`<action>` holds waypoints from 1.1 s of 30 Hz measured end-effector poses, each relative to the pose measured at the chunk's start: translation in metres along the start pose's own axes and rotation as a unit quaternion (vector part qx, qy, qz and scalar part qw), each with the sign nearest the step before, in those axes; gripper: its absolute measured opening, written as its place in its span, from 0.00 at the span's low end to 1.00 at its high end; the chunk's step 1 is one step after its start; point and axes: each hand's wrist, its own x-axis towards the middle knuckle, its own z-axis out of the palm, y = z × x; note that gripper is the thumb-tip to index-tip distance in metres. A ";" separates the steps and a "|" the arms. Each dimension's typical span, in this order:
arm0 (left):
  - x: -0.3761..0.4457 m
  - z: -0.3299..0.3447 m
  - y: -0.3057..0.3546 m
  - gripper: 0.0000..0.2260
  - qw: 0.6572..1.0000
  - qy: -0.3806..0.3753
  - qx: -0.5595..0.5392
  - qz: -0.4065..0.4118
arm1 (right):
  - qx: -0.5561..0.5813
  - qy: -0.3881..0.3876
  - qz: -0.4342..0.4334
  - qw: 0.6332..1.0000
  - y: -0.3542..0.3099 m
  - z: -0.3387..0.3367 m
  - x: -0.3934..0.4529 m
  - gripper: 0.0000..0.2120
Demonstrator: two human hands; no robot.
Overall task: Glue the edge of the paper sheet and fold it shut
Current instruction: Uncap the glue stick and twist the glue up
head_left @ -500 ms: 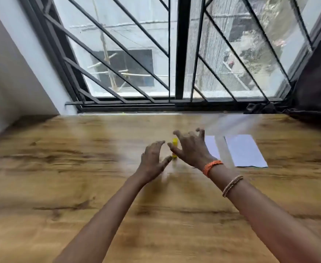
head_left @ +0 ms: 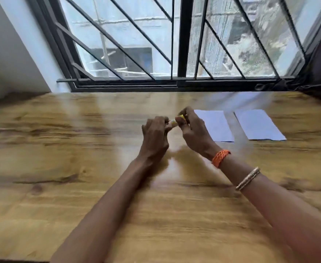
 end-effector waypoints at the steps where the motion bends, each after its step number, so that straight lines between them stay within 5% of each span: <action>1: 0.000 -0.001 0.000 0.14 1.000 -0.009 -0.009 -0.002 | -0.007 0.003 -0.003 1.000 -0.002 0.000 -0.004 0.06; 7: -0.005 -0.005 -0.005 0.15 0.995 -0.098 0.002 0.024 | -0.010 0.009 0.017 1.000 0.006 0.004 -0.025 0.07; 14: -0.002 -0.003 -0.008 0.10 0.990 -0.070 0.040 0.112 | -0.029 0.024 0.034 0.999 0.013 0.000 -0.023 0.11; 21: -0.002 -0.003 -0.011 0.12 0.989 -0.101 0.050 0.092 | -0.123 0.008 -0.058 0.991 0.006 0.002 -0.027 0.07; 33: 0.002 0.002 -0.006 0.06 0.989 -0.087 0.056 0.102 | -0.141 -0.035 -0.049 0.988 0.010 -0.004 -0.020 0.03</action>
